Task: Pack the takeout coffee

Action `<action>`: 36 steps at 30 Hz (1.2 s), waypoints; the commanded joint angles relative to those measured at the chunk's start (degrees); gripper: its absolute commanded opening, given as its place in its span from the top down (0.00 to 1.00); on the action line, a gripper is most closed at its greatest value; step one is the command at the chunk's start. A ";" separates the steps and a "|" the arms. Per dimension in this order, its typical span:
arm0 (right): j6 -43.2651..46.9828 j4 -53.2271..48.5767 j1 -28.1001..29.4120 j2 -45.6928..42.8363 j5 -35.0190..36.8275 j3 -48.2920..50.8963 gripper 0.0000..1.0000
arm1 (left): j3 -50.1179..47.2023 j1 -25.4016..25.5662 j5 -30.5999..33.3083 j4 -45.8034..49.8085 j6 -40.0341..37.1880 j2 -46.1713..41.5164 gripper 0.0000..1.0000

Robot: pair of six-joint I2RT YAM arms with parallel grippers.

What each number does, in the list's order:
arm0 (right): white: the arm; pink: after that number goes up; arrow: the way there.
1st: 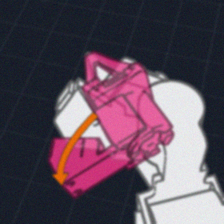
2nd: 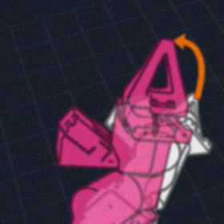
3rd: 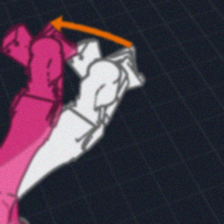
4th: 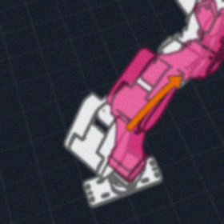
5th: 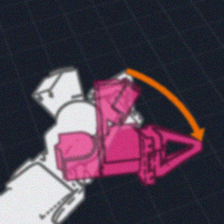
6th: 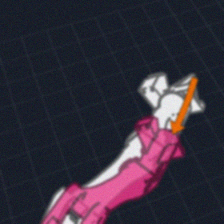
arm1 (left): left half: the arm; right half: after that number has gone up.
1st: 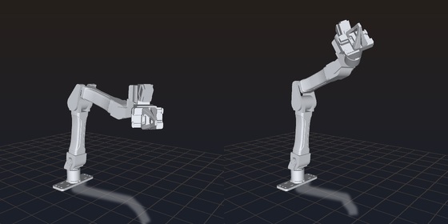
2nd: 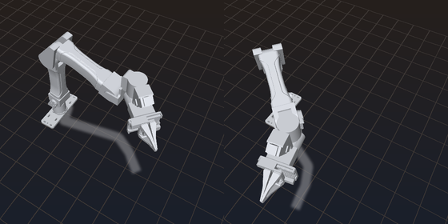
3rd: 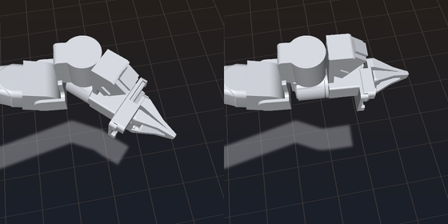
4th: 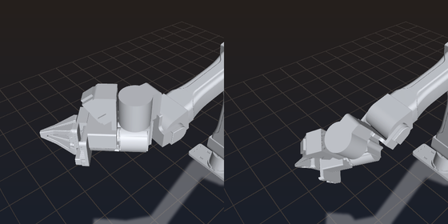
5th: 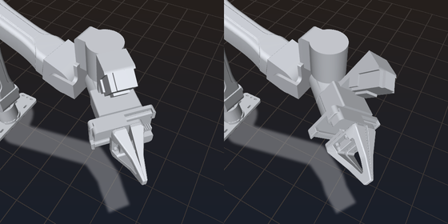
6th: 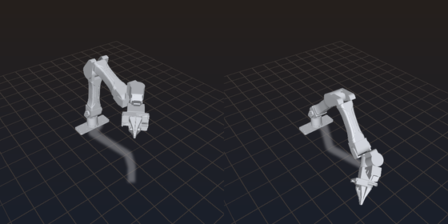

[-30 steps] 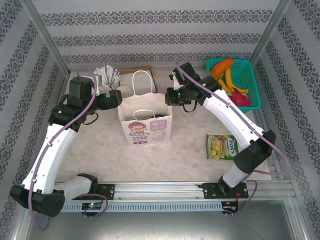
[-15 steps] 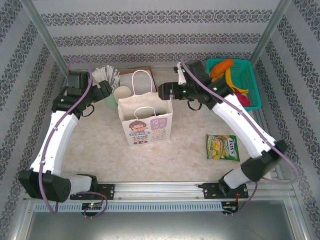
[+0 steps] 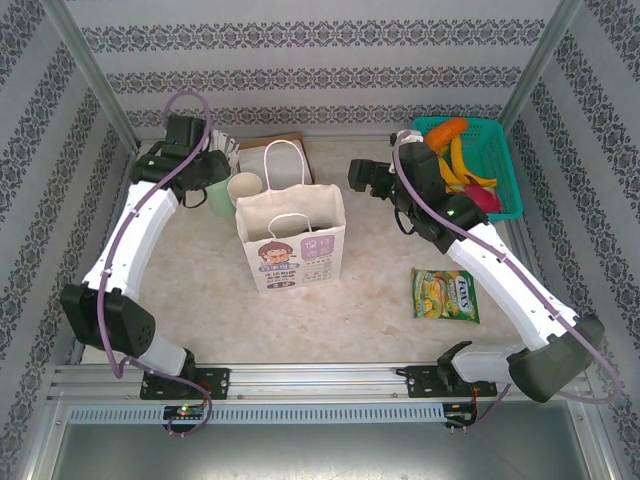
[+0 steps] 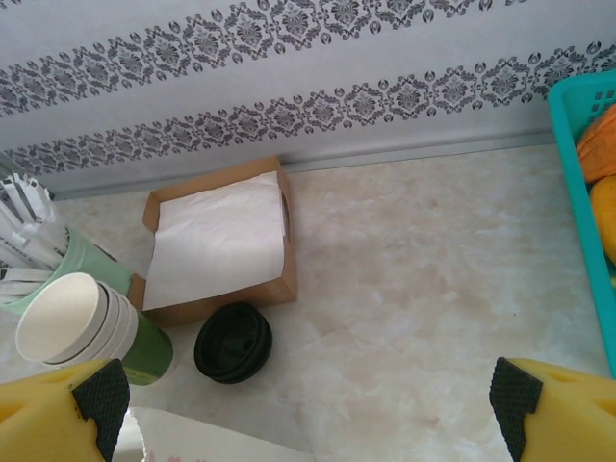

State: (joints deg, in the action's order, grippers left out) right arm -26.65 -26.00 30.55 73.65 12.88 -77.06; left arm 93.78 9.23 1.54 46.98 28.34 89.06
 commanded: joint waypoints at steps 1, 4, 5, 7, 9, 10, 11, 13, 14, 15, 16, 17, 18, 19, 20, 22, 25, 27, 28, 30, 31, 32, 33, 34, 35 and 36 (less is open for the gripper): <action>-0.87 2.58 -0.48 -0.43 1.43 0.56 0.02 | 5.43 1.77 2.24 5.96 -3.20 4.69 0.55; -0.44 2.81 -0.67 -0.69 1.51 0.37 0.02 | 9.47 2.59 5.27 8.00 -3.87 9.20 0.58; -0.26 2.82 -0.66 -0.78 1.53 0.33 0.02 | 10.40 2.72 6.22 8.41 -4.04 10.25 0.60; 0.02 2.56 -0.62 -1.17 1.53 0.41 0.02 | 11.95 2.87 7.64 8.87 -4.28 11.93 0.63; 0.26 2.23 -0.81 -1.56 1.70 0.72 0.02 | 12.39 2.95 8.08 8.70 -4.32 12.69 0.68; 0.36 2.01 -0.75 -1.81 1.86 0.90 0.02 | 12.32 2.95 8.44 8.53 -4.25 12.88 0.68; 0.34 1.69 -0.75 -2.00 2.04 1.07 0.02 | 12.16 2.91 8.56 8.34 -4.25 12.88 0.68; 0.51 1.19 -0.75 -2.36 2.47 1.38 0.02 | 11.62 2.92 8.74 7.87 -4.21 12.90 0.68; 0.55 0.98 -0.76 -2.44 2.63 1.54 0.02 | 11.45 2.95 8.89 7.74 -4.29 12.87 0.69; 0.55 0.74 -0.75 -2.54 2.67 1.60 0.02 | 11.32 2.97 9.13 7.69 -4.37 12.90 0.70; 0.55 0.48 -0.79 -2.54 2.76 1.65 0.02 | 11.15 2.92 9.55 7.69 -4.51 12.88 0.69; 0.58 0.29 -0.75 -2.63 2.76 1.57 0.02 | 11.08 2.90 9.91 7.73 -4.59 12.90 0.69; 0.55 0.02 -0.75 -2.66 2.76 1.56 0.02 | 11.08 2.94 10.11 7.84 -4.77 12.98 0.69; 0.54 -0.06 -0.75 -2.78 2.89 1.59 0.02 | 11.08 2.93 9.98 7.86 -4.88 13.11 0.70; 0.55 -0.17 -0.71 -2.88 3.00 1.64 0.02 | 11.08 2.91 9.45 7.86 -5.04 13.23 0.70; 0.51 -0.28 -0.75 -3.07 3.10 1.66 0.02 | 11.08 2.90 8.74 7.82 -5.24 13.63 0.72; 0.54 -0.35 -0.75 -3.40 3.11 1.61 0.02 | 11.40 2.94 8.68 7.82 -5.36 14.42 0.74; 0.54 -0.54 -0.75 -3.55 3.11 1.56 0.02 | 11.65 2.97 8.83 7.77 -5.42 14.91 0.74; 0.55 -0.64 -0.76 -3.64 3.11 1.57 0.02 | 11.69 2.92 8.91 7.86 -5.42 15.15 0.74; 0.59 -0.91 -0.75 -3.76 3.16 1.62 0.02 | 11.75 2.93 9.01 7.86 -5.63 15.65 0.74; 0.48 -1.08 -0.75 -3.86 3.29 1.65 0.02 | 11.78 2.96 9.09 8.06 -5.75 15.91 0.74; 0.41 -1.11 -0.76 -3.92 3.29 1.71 0.02 | 11.86 2.93 9.22 8.19 -5.90 16.16 0.74; 0.38 -1.09 -0.75 -3.95 3.29 1.73 0.02 | 11.95 2.90 9.38 8.40 -5.88 16.44 0.75; 0.19 -1.24 -0.75 -3.91 3.29 1.73 0.02 | 11.94 2.91 9.27 8.46 -6.06 16.66 0.76; 0.26 -1.26 -0.75 -3.95 3.20 1.74 0.02 | 11.89 2.90 9.20 8.31 -6.10 16.76 0.79; 0.27 -1.30 -0.75 -3.87 3.20 1.69 0.02 | 11.87 2.96 9.18 8.17 -6.19 16.81 0.82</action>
State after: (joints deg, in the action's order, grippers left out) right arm -26.63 -26.50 30.46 70.89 14.59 -75.83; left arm 104.14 11.66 9.54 53.36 23.75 105.49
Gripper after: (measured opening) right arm 0.981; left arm 0.194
